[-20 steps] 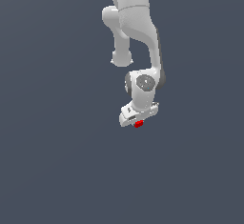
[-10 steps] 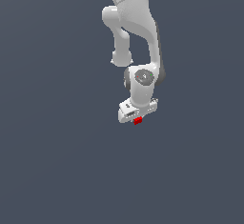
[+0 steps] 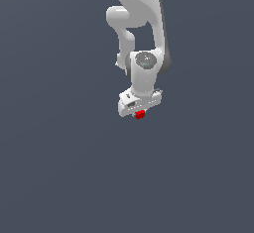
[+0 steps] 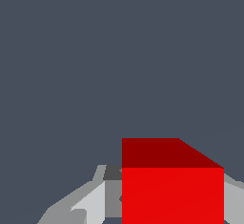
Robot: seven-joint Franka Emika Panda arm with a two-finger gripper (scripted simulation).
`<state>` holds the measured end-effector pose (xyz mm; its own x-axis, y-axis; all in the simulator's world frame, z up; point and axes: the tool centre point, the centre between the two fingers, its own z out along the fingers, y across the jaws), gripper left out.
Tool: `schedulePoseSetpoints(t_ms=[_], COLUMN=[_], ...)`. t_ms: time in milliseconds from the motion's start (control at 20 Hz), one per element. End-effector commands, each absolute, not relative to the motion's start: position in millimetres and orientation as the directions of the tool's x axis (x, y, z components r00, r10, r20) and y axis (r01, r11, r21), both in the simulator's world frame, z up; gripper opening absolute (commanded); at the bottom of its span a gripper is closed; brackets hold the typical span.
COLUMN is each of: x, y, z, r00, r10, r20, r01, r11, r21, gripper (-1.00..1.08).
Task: Pick up the red cube and move it to a goal position.
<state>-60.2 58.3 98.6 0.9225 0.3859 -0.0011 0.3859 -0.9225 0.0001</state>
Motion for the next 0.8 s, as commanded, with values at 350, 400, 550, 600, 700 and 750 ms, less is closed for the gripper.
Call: schedulePoseSetpoints(t_ms=[350,400,550,600,700,750], x=[-80.3,-81.5,-84.0,-84.5,-85.1,-85.2], y=[41.2,40.2,37.8,37.3,36.7,36.6], z=[152.3,155.7,163.4,165.0,166.9,167.2], r00=[0.922,0.922,0.922,0.922,0.922,0.922], r10=[0.386,0.386,0.386,0.386,0.386,0.386], r20=[0.000,0.000,0.000,0.000,0.000,0.000], r01=[0.386,0.386,0.386,0.386,0.386,0.386], r11=[-0.922,-0.922,-0.922,-0.922,-0.922,-0.922], r21=[0.000,0.000,0.000,0.000,0.000,0.000], gripper=[-1.00,-1.00,-1.00,-1.00,-1.00,-1.00])
